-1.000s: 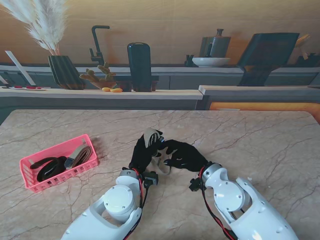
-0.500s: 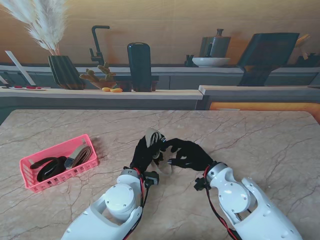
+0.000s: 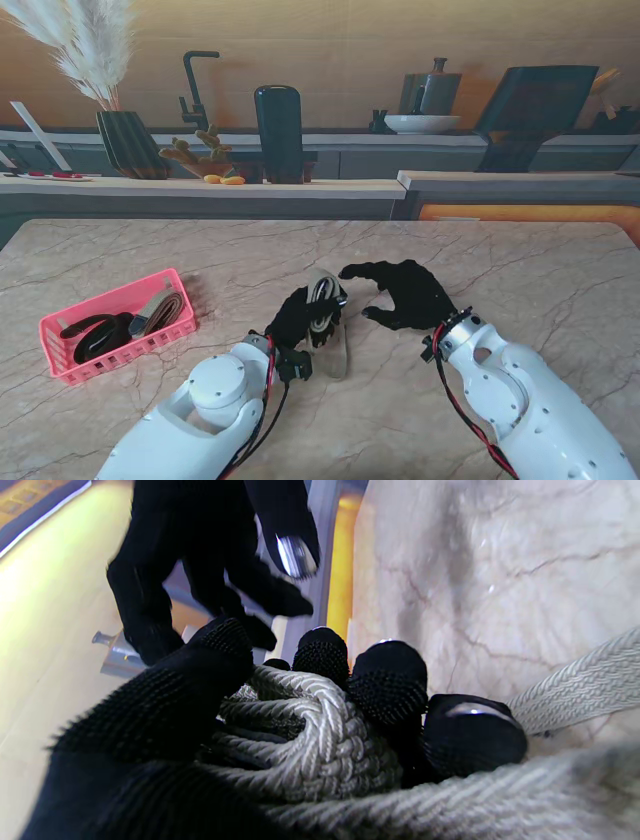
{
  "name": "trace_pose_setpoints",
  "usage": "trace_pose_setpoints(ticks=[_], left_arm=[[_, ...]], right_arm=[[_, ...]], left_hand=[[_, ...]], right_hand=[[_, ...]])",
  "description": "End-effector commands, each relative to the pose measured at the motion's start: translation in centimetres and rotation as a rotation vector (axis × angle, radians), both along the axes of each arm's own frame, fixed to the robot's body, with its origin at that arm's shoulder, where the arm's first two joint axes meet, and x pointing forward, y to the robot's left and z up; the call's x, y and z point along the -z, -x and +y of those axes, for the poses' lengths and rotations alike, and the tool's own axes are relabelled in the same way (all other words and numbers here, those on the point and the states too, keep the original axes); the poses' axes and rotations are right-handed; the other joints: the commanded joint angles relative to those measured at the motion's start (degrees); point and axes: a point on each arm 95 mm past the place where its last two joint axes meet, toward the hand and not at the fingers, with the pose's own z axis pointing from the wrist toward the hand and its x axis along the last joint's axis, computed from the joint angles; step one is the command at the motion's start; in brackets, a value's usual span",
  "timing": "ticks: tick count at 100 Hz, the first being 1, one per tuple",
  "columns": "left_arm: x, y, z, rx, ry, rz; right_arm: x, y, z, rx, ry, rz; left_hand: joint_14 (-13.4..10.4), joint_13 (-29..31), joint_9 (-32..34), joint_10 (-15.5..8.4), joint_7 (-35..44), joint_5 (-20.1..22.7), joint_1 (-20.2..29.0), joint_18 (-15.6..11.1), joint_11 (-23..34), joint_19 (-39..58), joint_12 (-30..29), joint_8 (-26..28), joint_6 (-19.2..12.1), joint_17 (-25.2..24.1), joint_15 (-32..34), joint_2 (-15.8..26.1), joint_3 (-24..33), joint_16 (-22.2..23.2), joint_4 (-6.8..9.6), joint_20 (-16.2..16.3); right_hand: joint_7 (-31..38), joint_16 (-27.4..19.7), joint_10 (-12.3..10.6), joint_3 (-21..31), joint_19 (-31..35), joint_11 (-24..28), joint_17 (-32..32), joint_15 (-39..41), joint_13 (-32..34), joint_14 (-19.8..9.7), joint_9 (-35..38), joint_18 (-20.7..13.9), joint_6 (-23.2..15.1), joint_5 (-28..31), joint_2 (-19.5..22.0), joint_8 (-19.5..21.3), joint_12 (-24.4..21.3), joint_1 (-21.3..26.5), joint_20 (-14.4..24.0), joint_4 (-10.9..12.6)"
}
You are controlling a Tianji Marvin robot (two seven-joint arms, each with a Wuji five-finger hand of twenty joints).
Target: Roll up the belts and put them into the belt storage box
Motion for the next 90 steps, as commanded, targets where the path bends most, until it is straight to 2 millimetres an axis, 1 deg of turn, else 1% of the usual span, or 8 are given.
trace_pose_setpoints(ticks=[1, 10, 20, 26, 39, 55, 65, 90], left_arm=[[-0.1, -0.3, 0.4, 0.024, -0.009, 0.002], [0.1, -0.3, 0.5, 0.063, 0.005, 0.019], [0.3, -0.4, 0.5, 0.093, 0.007, 0.03], [0.4, -0.4, 0.5, 0.111, 0.0, 0.031], [0.5, -0.4, 0.5, 0.147, -0.012, 0.032], [0.5, -0.3, 0.3, 0.192, -0.017, 0.031], [0.5, -0.2, 0.3, 0.209, -0.014, 0.035], [0.6, -0.1, 0.1, 0.219, -0.008, 0.051]], right_arm=[[-0.8, -0.8, 0.1, -0.02, 0.041, -0.064], [-1.0, -1.3, 0.4, -0.047, 0.081, -0.123], [-1.2, -1.6, 0.8, -0.075, 0.103, -0.142], [-1.3, -1.8, 1.0, -0.091, 0.109, -0.149], [-1.7, -2.2, 1.4, -0.14, 0.14, -0.154], [-1.9, -2.9, 2.1, -0.213, 0.194, -0.139], [-1.8, -3.2, 2.5, -0.248, 0.223, -0.141], [-1.4, -3.6, 3.5, -0.301, 0.221, -0.156]], left_hand=[[-4.5, 2.9, 0.3, -2.5, -5.5, 1.7, -4.4, -3.0, 0.1, 5.4, 1.3, -1.9, 0.7, 3.1, 0.6, -2.3, 3.8, 1.3, -0.37, -0.7], [-4.8, 3.2, 0.0, -2.2, -10.3, 1.4, -6.8, -4.0, -0.1, 5.7, 1.3, -4.5, 1.6, 3.2, 0.5, -4.0, 5.3, 1.6, -0.54, 0.0], [-5.1, 3.3, -0.2, -2.1, -16.7, 0.2, -8.2, -4.5, -0.2, 5.7, 1.3, -9.8, 2.2, 3.3, 0.9, -5.2, 6.3, 1.6, -1.3, 0.9], [-5.3, 3.3, -0.4, -2.1, -21.5, -2.3, -8.4, -4.6, -0.3, 5.8, 1.4, -13.6, 2.6, 3.3, 1.2, -5.6, 6.6, 1.5, -1.53, 1.3], [-5.3, 3.3, -0.7, -2.0, -24.9, -5.0, -8.5, -4.6, -0.5, 5.7, 1.4, -17.4, 3.1, 3.3, 1.2, -5.8, 6.5, 1.3, -1.59, 1.5], [-5.2, 3.3, -1.0, -1.9, -26.1, -6.1, -8.4, -4.6, -0.7, 5.7, 1.4, -18.8, 3.1, 3.3, 0.9, -5.7, 6.4, 1.2, -1.63, 1.5], [-4.8, 3.2, -1.1, -1.8, -26.3, -6.2, -8.3, -4.5, -0.8, 5.2, 1.4, -19.4, 3.2, 3.2, 0.3, -5.4, 6.0, 1.0, -1.6, 1.3], [-4.5, 3.3, -1.1, -1.4, -26.3, -6.1, -7.9, -3.9, -0.8, 5.1, 1.4, -20.0, 3.3, 3.2, 0.4, -4.4, 5.1, 1.2, -1.49, 1.3]], right_hand=[[-2.1, -1.3, -1.4, 2.6, -1.5, -0.9, 0.4, -1.8, -1.4, -1.4, -2.4, -2.0, -1.3, -4.1, -2.1, -3.1, -1.5, -3.0, 0.7, 0.3], [-7.3, -1.6, -1.7, 3.2, -1.3, -0.3, 0.7, -1.8, -1.5, -1.7, -3.6, -2.3, 0.0, -4.7, -3.0, -6.9, -2.2, -5.2, 0.4, 0.0], [-9.0, -1.7, -1.7, 2.8, -1.4, -0.4, 0.4, -1.8, -1.9, -1.8, -4.5, -2.4, 0.6, -5.1, -3.3, -7.3, -2.4, -7.3, 0.2, -0.4], [-11.5, -1.7, -1.6, 2.5, -1.4, -0.4, 0.1, -1.7, -2.4, -1.7, -5.9, -2.6, 0.9, -4.6, -3.4, -7.5, -2.8, -7.7, 0.2, -0.7], [-7.2, -2.0, -1.7, 1.2, -1.3, -0.3, 0.0, -1.7, -2.6, -1.8, -6.0, -2.5, 0.9, -4.5, -3.7, -2.6, -3.2, -7.6, 0.1, -0.7], [-0.5, -2.1, -2.0, 1.9, -1.4, -0.6, -0.1, -1.9, -2.5, -2.1, -6.4, -2.6, 0.1, -4.5, -3.8, 0.8, -3.3, -7.6, 0.0, -0.7], [4.0, -1.8, -3.1, 3.0, -1.1, -0.1, 0.3, -1.2, -1.9, -2.3, -4.9, -2.6, -1.3, -2.3, -4.0, 2.5, -3.1, -7.2, 0.0, -0.7], [12.1, -0.6, -5.9, 5.6, 0.1, 2.6, 2.3, 1.8, 1.9, -3.8, 5.3, -2.7, -3.2, 11.5, -3.1, 5.3, -2.3, -6.5, -0.1, -1.0]])
